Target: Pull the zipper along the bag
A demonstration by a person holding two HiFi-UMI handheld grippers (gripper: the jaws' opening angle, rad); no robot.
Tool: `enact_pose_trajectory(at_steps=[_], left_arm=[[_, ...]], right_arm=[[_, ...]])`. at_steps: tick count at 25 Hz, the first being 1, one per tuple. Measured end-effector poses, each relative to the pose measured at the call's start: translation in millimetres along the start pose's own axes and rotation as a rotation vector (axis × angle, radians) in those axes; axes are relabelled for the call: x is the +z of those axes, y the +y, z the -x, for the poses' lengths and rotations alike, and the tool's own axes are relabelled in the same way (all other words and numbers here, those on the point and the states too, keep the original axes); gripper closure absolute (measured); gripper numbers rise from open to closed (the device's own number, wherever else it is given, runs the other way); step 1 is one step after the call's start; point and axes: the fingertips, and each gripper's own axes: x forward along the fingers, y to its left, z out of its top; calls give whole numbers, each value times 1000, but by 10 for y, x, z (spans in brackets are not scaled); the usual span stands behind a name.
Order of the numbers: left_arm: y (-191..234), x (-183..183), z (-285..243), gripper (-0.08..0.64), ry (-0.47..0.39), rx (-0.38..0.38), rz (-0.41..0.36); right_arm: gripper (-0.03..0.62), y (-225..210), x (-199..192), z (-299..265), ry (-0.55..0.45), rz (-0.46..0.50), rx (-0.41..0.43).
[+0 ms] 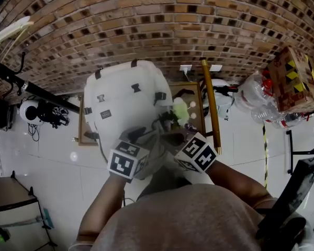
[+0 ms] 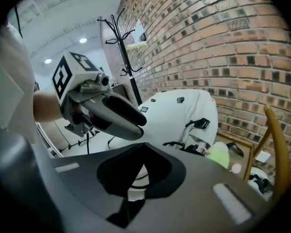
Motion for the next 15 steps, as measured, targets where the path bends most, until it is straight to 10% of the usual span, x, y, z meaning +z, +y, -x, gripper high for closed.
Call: enact_pose_trajectory(at_steps=[15], left_arm=[[383,-315,-855,416,222,-24,28]], right_arm=[[594,-176,-508,-627,125,-81,27]])
